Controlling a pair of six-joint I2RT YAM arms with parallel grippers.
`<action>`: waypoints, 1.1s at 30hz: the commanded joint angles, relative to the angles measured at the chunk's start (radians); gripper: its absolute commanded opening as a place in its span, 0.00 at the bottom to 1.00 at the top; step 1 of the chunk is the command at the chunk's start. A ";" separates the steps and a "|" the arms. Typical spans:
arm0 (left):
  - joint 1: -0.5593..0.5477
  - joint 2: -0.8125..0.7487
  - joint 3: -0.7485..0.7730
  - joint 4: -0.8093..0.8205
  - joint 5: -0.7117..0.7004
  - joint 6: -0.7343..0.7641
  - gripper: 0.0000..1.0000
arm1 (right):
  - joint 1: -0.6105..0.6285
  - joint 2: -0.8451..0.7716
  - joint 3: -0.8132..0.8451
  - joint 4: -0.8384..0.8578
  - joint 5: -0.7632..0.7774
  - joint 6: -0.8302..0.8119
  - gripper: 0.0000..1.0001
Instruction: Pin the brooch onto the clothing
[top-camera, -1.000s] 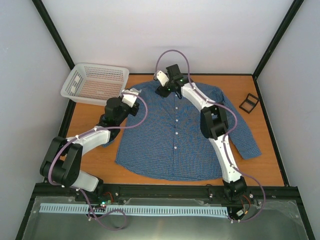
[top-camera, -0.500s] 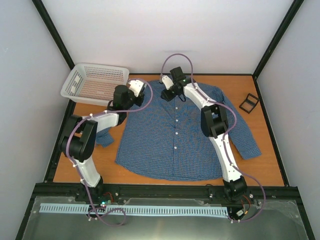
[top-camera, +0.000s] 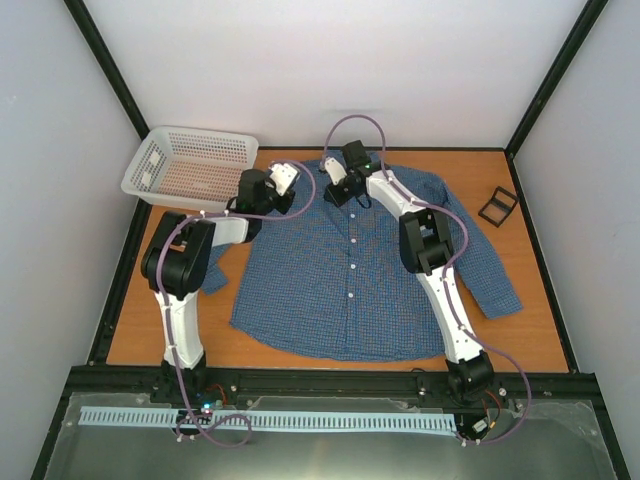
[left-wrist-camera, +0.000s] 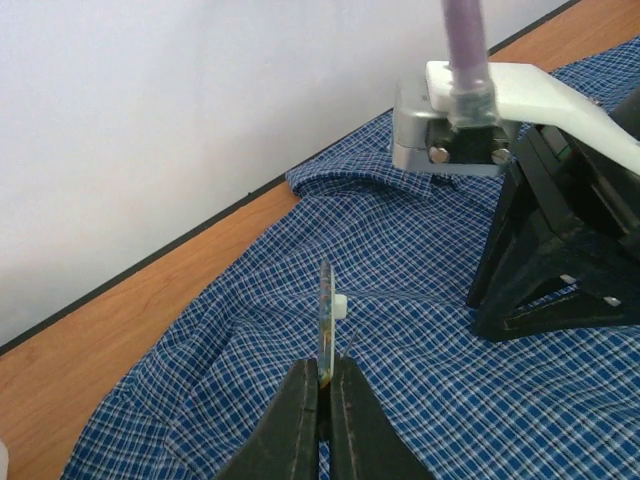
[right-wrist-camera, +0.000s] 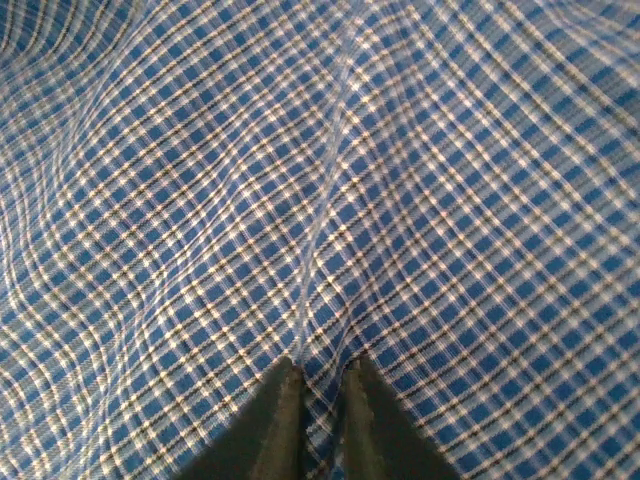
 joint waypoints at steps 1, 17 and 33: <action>0.025 0.047 0.066 0.077 0.070 0.053 0.01 | 0.005 0.041 0.026 0.005 0.001 0.018 0.05; 0.008 0.152 0.131 0.060 0.096 0.169 0.01 | -0.024 -0.049 -0.028 0.136 -0.243 0.204 0.03; -0.036 0.233 0.245 -0.092 0.004 0.409 0.01 | -0.064 -0.087 -0.087 0.249 -0.447 0.297 0.03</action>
